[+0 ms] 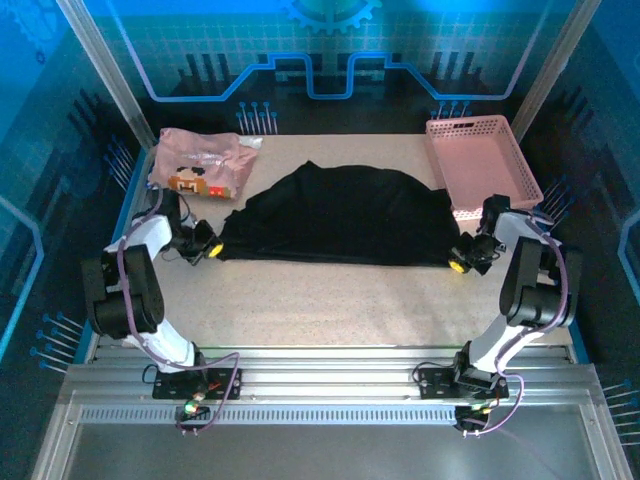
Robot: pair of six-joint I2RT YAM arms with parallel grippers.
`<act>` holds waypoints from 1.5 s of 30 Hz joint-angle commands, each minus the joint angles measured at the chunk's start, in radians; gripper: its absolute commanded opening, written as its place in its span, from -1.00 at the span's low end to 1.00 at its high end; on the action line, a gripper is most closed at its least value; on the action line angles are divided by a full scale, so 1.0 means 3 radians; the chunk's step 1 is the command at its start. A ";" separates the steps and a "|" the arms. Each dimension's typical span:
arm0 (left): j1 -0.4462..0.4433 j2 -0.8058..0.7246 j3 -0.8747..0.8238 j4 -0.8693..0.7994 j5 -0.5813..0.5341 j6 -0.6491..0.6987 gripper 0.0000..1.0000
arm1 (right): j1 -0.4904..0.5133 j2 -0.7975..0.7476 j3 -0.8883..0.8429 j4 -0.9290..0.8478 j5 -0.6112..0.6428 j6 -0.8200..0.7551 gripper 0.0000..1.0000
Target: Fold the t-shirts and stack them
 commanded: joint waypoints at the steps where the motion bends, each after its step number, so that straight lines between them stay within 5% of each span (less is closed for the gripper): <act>1: 0.0076 -0.0209 -0.0287 -0.0228 -0.0093 0.0033 -1.00 | 0.0013 -0.0284 -0.0236 -0.0282 0.0279 0.0079 -1.00; 13: 0.0065 -0.0797 -0.0926 -0.0359 -0.0339 -0.0137 -1.00 | 0.0092 -0.0830 -0.0852 -0.0451 0.0458 0.0131 -0.99; 16: 0.0062 -0.0700 -0.0891 -0.0346 -0.0338 -0.0154 -0.54 | 0.0020 -0.0721 -0.0806 -0.0431 0.0416 0.0076 -0.72; 19: -0.0062 -0.0772 -0.0743 -0.0434 -0.0405 -0.0166 -0.04 | 0.0038 -0.0744 -0.0725 -0.0418 0.0317 0.0062 -0.19; 27: -0.0697 -0.1213 -0.0075 -0.0906 -0.0602 -0.0354 0.26 | 0.0207 -0.1380 -0.0399 -0.0740 -0.0104 -0.0260 0.56; 32: -0.0960 -0.1089 -0.0204 -0.0757 -0.0073 -0.0605 0.25 | 0.0391 -0.1682 -0.0314 -0.0665 -0.0504 -0.0482 0.73; 45: -0.1325 -0.0515 -0.0555 -0.0279 0.0059 -0.0847 -0.06 | 0.0631 -0.1810 -0.0361 -0.0541 -0.0627 -0.0531 0.75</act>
